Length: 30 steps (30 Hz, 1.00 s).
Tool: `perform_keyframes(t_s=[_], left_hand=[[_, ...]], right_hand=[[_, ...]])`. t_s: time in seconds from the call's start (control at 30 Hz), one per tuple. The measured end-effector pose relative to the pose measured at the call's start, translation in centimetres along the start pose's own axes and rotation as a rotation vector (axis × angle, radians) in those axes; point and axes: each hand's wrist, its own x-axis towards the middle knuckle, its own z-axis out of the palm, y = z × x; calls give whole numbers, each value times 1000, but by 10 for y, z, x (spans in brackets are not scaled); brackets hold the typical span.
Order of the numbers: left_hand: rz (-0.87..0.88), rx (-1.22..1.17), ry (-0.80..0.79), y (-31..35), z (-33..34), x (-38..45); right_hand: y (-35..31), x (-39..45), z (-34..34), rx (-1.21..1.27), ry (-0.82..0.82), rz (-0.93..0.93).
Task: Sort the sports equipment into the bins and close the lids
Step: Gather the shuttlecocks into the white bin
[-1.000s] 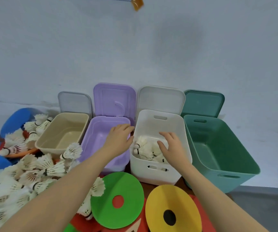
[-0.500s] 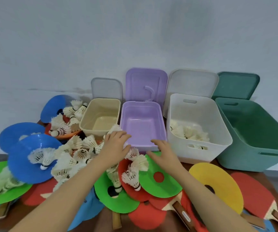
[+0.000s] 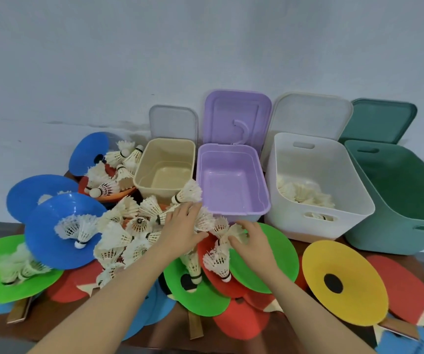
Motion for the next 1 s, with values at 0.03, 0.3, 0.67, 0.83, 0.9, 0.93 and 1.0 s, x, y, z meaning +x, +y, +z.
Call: perform_keyframes(t_s=[0.03, 0.3, 0.67, 0.83, 0.9, 0.93, 1.0], left_hand=[[8, 0, -1, 0, 2, 2], [66, -46, 148, 2, 5, 5], [281, -3, 358, 53, -46, 45], [260, -52, 341, 105, -48, 92], [239, -72, 313, 124, -46, 116], [236, -77, 304, 134, -44, 128], [226, -95, 280, 153, -40, 153]], right_hand=[[0, -3, -4, 5, 45, -11], [-5, -21, -31, -26, 207, -59], [-31, 5, -96, -107, 333, -234], [-13, 45, -146, -156, 380, -210], [0, 65, -165, -169, 378, -185], [7, 75, -174, -177, 379, -172], [23, 93, -193, -194, 369, -127]])
